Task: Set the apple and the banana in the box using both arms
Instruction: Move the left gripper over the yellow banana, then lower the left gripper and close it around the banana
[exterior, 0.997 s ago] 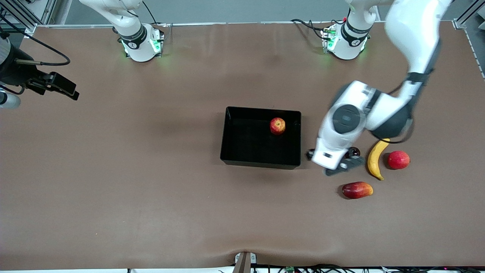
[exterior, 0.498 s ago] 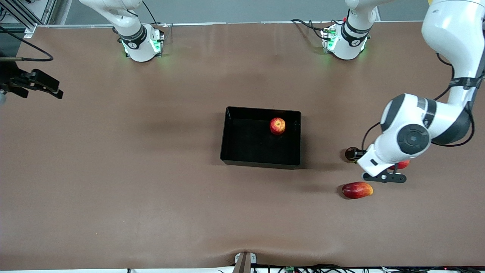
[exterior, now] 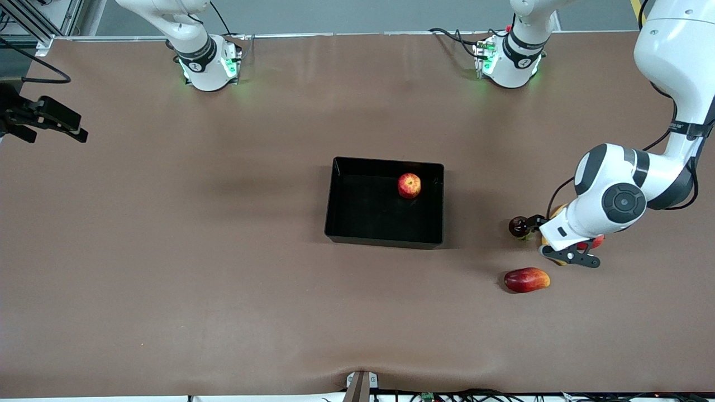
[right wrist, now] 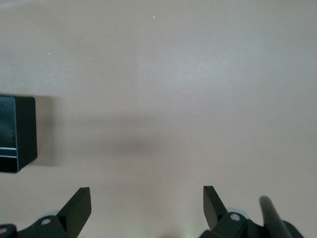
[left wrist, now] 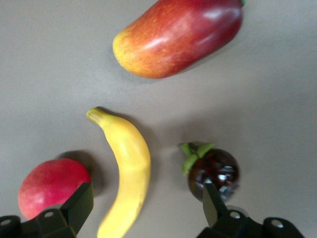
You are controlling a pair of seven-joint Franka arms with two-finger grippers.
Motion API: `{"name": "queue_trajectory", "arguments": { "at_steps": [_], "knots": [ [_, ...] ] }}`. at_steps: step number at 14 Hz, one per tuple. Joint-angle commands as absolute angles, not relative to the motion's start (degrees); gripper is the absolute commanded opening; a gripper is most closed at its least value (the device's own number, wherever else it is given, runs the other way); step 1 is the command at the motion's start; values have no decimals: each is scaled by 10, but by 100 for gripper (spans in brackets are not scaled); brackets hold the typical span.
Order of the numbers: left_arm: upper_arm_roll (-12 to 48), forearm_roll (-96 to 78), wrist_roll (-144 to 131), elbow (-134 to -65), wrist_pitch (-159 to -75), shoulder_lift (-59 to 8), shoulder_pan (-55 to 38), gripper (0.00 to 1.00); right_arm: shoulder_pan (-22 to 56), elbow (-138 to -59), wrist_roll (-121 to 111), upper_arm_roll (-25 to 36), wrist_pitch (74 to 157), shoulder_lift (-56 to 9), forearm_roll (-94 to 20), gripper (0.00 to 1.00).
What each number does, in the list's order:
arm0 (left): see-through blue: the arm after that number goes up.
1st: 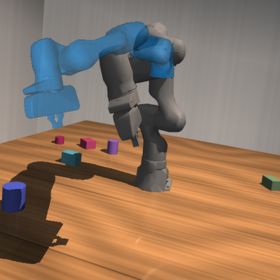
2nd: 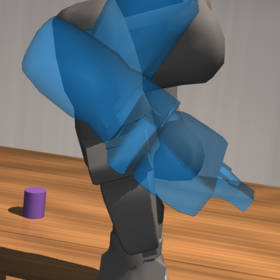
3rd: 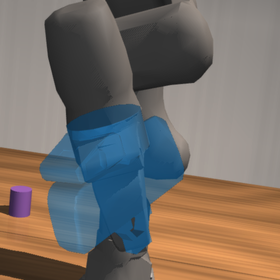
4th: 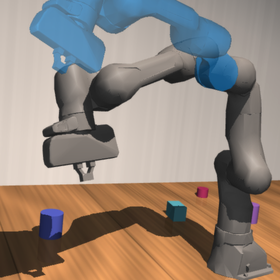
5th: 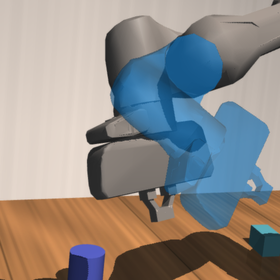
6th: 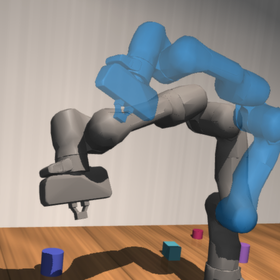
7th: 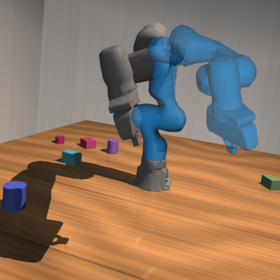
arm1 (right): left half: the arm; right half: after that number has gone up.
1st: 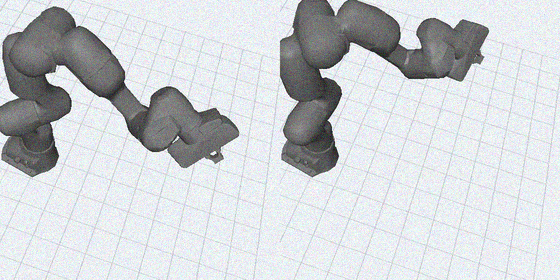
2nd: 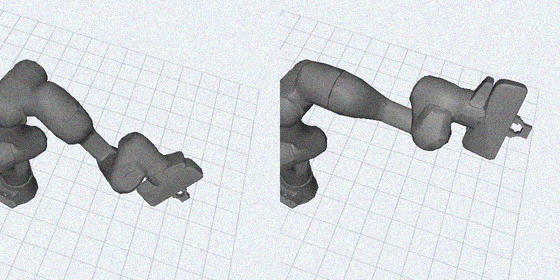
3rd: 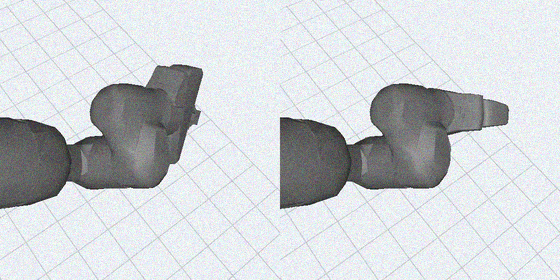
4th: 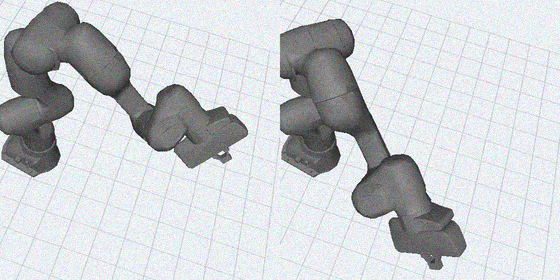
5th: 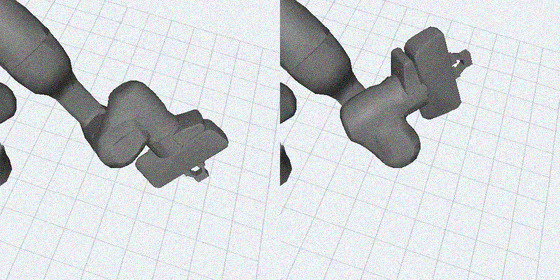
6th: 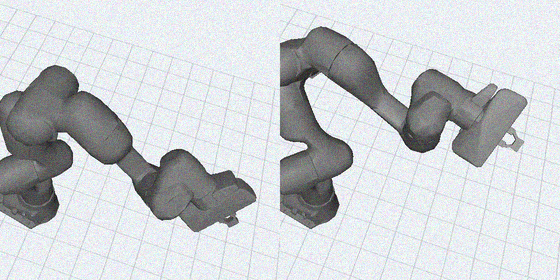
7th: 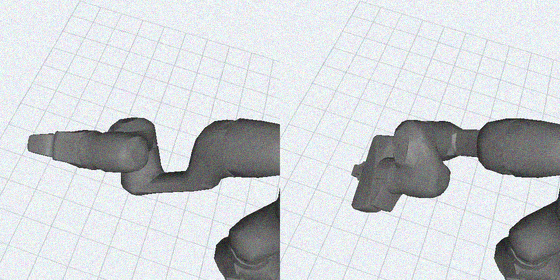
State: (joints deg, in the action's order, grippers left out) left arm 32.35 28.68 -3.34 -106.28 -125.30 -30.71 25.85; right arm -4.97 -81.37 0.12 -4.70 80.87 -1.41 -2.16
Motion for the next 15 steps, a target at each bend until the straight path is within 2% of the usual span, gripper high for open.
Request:
{"name": "queue_trajectory", "arguments": {
  "at_steps": [1, 4, 6, 8, 9, 15],
  "knots": [
    [328, 316, -27, -1096, -1300, -313, 287, 97, -43, -817, -20, -33, 800, -4, -29, 100],
    [328, 341, -29, -1100, -1311, -329, 293, 90, -37, -817, -35, -25, 798, -1, -14, 100],
    [326, 345, -33, -1105, -1329, -337, 294, 90, -38, -817, -93, -6, 797, -1, -14, 100],
    [325, 346, -33, -1106, -1335, -350, 294, 83, -35, -817, -109, -2, 791, 1, -16, 100],
    [323, 347, -34, -1111, -1342, -352, 294, 76, -33, -817, -106, -3, 788, 1, -16, 100],
    [316, 377, -34, -1121, -1350, -352, 301, 73, -31, -813, -105, -1, 787, -1, -14, 100]
  ]
}}
